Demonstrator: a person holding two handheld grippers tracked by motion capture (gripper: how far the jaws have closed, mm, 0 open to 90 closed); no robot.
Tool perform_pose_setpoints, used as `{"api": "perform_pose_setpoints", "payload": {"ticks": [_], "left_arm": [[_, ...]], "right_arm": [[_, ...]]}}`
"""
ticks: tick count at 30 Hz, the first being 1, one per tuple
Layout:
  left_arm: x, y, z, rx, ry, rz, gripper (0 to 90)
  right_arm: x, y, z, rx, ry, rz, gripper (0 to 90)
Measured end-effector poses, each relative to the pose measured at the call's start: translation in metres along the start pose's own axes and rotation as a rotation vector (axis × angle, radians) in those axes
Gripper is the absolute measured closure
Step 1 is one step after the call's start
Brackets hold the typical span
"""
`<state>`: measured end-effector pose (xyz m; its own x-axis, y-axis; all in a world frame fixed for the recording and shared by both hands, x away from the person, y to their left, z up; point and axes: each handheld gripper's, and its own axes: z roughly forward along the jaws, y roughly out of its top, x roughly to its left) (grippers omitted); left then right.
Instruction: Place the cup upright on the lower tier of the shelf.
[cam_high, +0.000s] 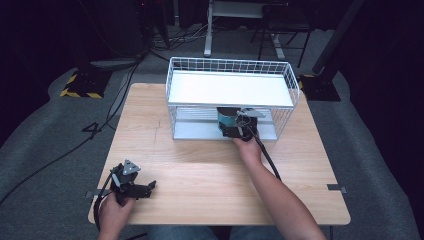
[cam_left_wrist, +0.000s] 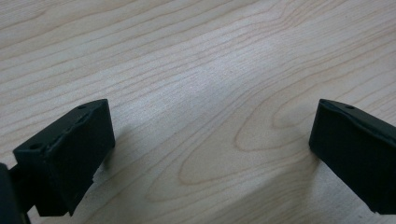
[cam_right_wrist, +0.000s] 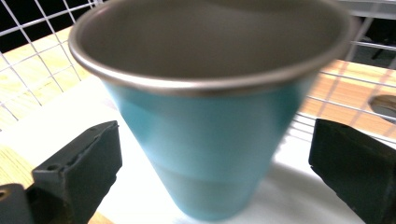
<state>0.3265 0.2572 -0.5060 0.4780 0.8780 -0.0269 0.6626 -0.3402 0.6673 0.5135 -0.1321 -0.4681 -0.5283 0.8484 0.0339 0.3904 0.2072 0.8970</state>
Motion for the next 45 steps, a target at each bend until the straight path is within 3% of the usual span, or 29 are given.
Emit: {"api": "perform_pose_setpoints", "payload": {"ticks": [4, 13, 22, 33, 36, 39, 45], "left_arm": [[0.0, 0.0, 0.0, 0.0, -0.001, -0.001, 0.6], [0.0, 0.0, 0.0, -0.001, 0.0, -0.001, 0.6], [0.0, 0.0, 0.0, 0.0, 0.003, -0.002, 0.6], [0.0, 0.0, 0.0, 0.001, 0.003, -0.002, 0.6], [0.0, 0.0, 0.0, 0.001, 0.003, -0.002, 0.6], [0.0, 0.001, 0.0, 0.001, 0.004, -0.002, 0.6], [0.0, 0.001, 0.001, -0.002, 0.003, -0.007, 0.6]], "right_arm": [[-0.004, 0.0, -0.011, 0.023, 0.01, -0.027, 3.2], [-0.008, -0.001, -0.045, 0.08, 0.046, -0.038, 3.6], [-0.012, -0.007, -0.086, 0.069, 0.088, -0.043, 4.2], [-0.026, -0.018, -0.13, 0.068, 0.08, -0.068, 5.6], [-0.03, -0.023, -0.142, 0.071, 0.082, -0.071, 9.7], [-0.036, -0.028, -0.152, 0.084, 0.087, -0.073, 15.2], [-0.046, -0.039, -0.171, 0.122, 0.114, -0.077, 15.6]]}}
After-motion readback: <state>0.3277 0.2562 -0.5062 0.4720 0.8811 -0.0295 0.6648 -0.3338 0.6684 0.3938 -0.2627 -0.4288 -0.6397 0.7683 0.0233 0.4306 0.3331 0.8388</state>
